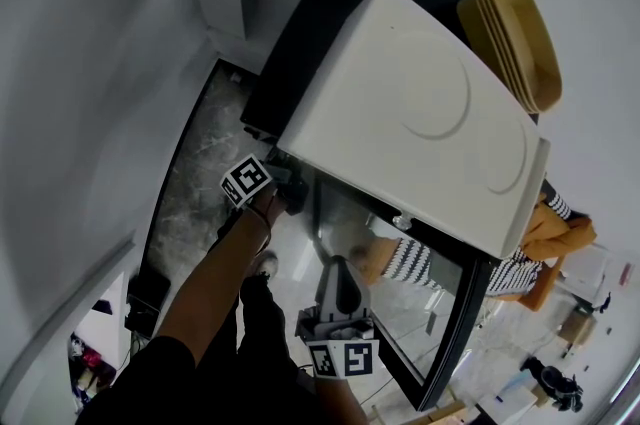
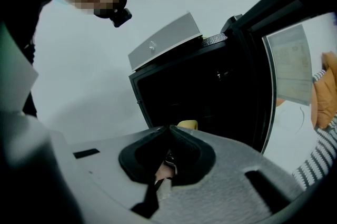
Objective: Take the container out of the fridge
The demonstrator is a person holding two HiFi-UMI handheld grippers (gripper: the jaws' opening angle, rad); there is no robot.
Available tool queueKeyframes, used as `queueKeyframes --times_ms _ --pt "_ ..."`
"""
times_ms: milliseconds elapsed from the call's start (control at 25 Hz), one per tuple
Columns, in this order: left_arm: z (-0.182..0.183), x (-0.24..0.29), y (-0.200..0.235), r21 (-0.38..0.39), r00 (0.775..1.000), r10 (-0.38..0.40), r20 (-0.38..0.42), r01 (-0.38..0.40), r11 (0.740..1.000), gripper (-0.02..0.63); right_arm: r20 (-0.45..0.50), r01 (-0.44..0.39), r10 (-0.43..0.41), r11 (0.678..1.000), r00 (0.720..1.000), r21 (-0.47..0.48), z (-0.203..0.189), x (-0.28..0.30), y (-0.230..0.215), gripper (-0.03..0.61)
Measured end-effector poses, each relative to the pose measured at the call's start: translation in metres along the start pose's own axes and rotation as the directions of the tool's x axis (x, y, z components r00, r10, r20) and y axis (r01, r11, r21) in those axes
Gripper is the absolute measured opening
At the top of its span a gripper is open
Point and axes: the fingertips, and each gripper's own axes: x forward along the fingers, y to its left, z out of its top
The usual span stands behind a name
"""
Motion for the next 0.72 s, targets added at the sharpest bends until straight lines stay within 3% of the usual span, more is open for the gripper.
queueKeyframes --times_ms 720 --pt "-0.004 -0.039 -0.006 -0.001 1.000 0.023 0.010 -0.023 1.000 0.189 0.027 -0.009 0.009 1.000 1.000 -0.015 0.009 -0.023 0.005 0.002"
